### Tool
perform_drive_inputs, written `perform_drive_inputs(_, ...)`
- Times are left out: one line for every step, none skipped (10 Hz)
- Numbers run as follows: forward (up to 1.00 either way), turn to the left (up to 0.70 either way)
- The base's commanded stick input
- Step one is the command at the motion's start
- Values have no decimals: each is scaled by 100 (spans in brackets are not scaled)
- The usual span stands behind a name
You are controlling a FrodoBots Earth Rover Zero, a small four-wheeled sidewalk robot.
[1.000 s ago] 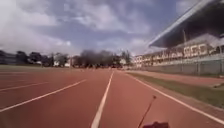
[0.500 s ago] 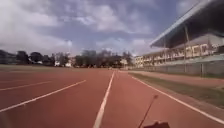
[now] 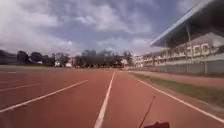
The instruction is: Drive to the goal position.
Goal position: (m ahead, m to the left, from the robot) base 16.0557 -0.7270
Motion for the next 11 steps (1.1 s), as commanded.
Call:
perform_drive_inputs(70,0)
perform_drive_inputs(70,0)
perform_drive_inputs(70,0)
perform_drive_inputs(70,0)
perform_drive_inputs(70,0)
perform_drive_inputs(70,0)
perform_drive_inputs(70,0)
perform_drive_inputs(70,0)
perform_drive_inputs(70,0)
perform_drive_inputs(70,0)
perform_drive_inputs(70,0)
